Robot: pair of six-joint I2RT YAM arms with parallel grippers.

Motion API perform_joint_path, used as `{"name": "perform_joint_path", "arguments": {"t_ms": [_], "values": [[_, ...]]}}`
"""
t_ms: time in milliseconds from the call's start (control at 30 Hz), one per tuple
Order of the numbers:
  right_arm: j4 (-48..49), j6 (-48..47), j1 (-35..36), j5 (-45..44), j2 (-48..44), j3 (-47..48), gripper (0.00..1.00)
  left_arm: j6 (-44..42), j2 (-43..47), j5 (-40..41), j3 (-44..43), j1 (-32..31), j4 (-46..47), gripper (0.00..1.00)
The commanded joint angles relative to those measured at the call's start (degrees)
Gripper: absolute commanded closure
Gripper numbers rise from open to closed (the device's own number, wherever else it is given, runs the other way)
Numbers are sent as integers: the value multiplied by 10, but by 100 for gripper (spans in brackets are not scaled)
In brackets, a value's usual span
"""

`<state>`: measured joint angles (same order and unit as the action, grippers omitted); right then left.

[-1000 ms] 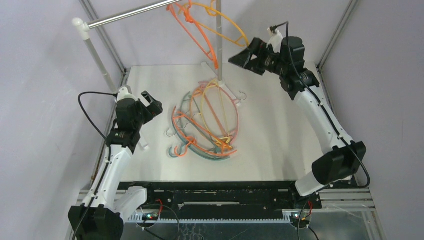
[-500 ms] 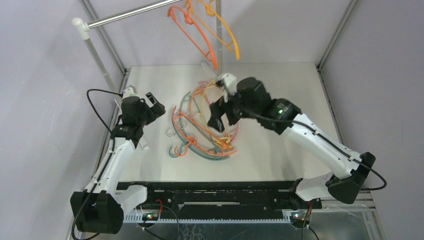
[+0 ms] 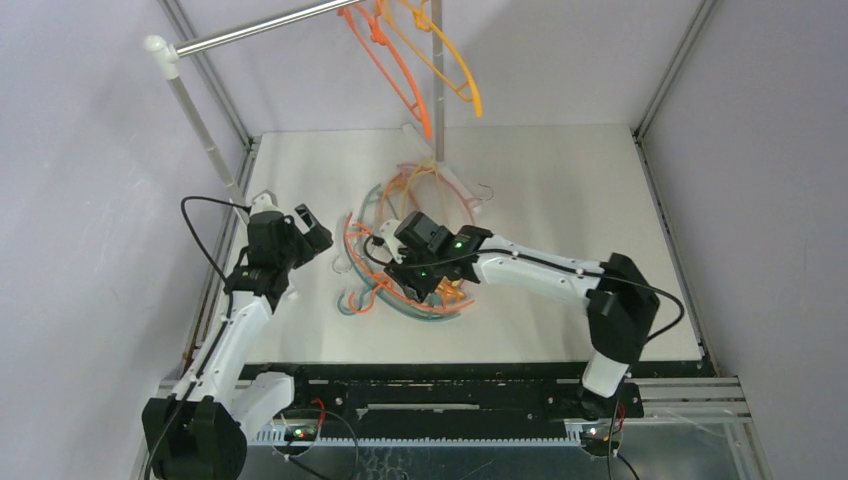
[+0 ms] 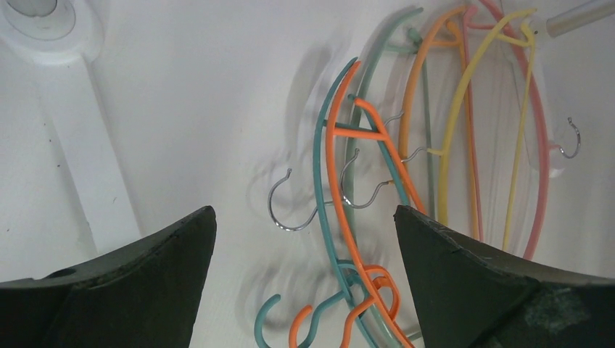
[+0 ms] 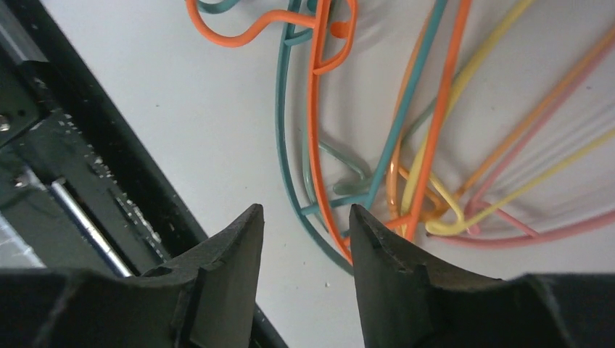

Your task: Organize the hangers

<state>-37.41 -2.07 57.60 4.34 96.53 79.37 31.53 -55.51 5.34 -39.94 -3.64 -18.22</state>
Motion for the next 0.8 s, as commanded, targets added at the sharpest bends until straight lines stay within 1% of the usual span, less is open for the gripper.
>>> {"name": "perform_joint_path", "arguments": {"t_ms": [0,167,400,567,767], "values": [[56,-14,16,3,34,5,47,6,31,-10,17,-3,9,3],[77,0,17,21,81,-6,52,7,43,-9,23,-2,9,3],[99,15,5,49,129,-10,54,21,56,-15,28,-3,10,3],[103,20,-11,45,160,0,55,24,60,-17,36,-3,13,3],[100,28,-32,54,171,2,58,20,54,-24,35,-2,13,4]]}}
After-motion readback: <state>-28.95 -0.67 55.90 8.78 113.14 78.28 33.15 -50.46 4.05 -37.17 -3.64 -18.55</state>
